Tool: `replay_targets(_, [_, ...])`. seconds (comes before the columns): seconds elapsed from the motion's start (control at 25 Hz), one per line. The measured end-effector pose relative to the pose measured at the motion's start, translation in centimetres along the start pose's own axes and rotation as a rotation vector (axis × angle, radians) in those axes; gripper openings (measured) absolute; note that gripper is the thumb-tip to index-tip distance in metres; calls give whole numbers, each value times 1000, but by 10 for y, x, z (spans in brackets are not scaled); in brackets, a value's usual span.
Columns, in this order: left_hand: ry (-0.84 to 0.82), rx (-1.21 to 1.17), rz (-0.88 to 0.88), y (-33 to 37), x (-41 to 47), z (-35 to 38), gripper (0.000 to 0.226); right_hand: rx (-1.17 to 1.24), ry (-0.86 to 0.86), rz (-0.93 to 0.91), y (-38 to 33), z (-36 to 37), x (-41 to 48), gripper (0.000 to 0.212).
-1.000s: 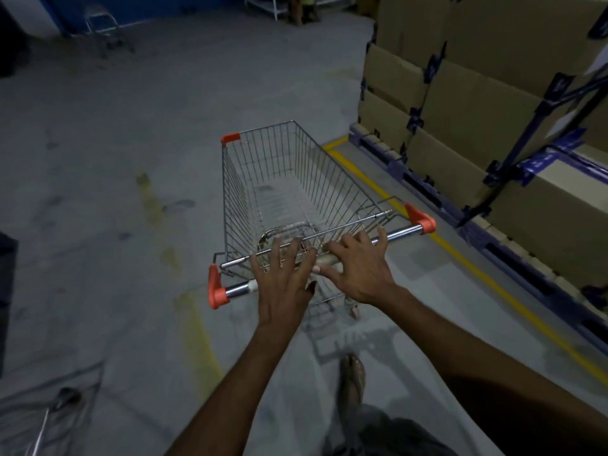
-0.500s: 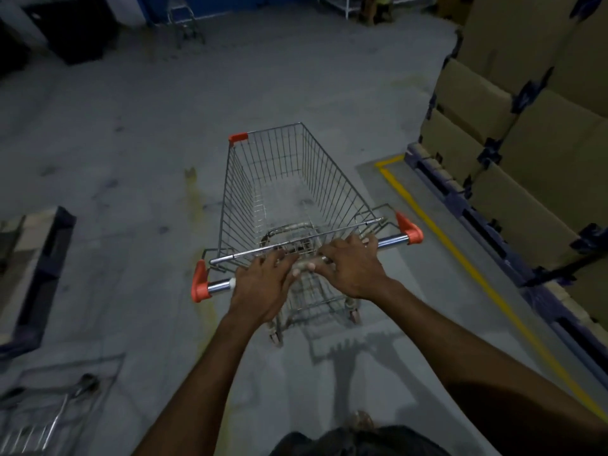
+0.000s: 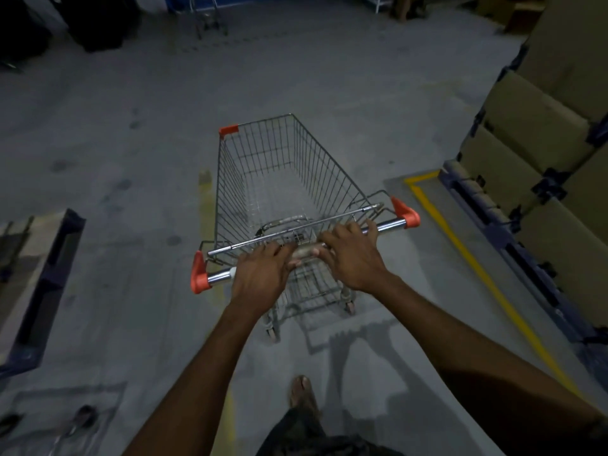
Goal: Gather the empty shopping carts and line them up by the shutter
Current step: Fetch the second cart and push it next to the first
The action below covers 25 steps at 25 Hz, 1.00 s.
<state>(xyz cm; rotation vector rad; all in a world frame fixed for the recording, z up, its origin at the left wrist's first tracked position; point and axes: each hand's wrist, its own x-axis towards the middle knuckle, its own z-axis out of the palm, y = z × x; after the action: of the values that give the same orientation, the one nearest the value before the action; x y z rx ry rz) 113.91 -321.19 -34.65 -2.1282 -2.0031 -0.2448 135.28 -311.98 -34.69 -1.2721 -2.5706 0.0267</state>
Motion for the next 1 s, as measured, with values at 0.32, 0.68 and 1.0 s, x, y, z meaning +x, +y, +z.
replay_targets(0.32, [-55, -145, -6, -128, 119, 31, 56, 12, -53, -24, -10, 28, 164, 62])
replay_targets(0.68, [-269, -191, -28, -229, 263, 61, 97, 45, -284, -173, 24, 60, 346, 92])
replay_targets(1.0, [-330, -215, -133, -276, 410, 103, 96, 64, -387, -156, 84, 78, 492, 109])
